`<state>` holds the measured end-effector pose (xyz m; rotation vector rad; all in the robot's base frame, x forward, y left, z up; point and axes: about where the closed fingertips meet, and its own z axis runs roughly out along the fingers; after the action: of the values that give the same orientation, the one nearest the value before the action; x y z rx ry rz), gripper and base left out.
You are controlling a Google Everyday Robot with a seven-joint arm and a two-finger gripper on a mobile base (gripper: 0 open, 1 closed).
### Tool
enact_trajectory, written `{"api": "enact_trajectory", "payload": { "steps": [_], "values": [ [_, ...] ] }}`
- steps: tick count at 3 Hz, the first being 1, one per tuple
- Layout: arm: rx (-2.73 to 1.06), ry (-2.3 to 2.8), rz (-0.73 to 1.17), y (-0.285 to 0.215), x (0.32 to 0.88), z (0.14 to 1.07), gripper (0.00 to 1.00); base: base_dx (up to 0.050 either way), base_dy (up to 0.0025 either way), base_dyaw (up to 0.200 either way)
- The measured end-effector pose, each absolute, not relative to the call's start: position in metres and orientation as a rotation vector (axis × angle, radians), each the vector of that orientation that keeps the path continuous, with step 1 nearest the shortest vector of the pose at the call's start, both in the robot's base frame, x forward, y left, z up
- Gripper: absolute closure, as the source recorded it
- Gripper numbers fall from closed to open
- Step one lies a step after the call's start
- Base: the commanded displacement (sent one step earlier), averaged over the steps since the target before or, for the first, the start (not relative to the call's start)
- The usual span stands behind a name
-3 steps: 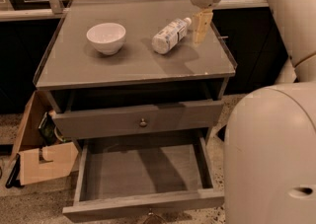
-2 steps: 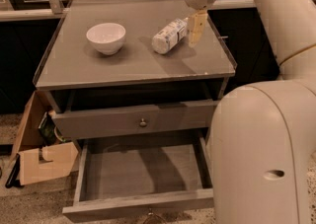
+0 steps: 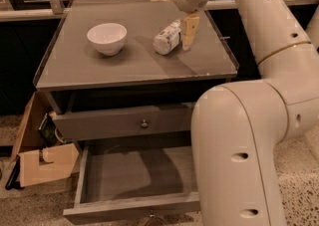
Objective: Place blue plastic bottle into middle drawer
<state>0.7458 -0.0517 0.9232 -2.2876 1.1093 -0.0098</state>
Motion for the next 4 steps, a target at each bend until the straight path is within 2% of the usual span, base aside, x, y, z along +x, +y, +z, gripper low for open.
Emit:
{"api": "enact_trajectory", "payload": {
  "steps": [3, 4],
  "values": [
    [-2.388, 1.103, 0.050, -0.031, 0.750, 0.894, 0.00, 0.000, 0.00000, 0.000],
    [-2.435, 1.151, -0.062, -0.036, 0.764, 0.893, 0.00, 0.000, 0.00000, 0.000]
  ]
}}
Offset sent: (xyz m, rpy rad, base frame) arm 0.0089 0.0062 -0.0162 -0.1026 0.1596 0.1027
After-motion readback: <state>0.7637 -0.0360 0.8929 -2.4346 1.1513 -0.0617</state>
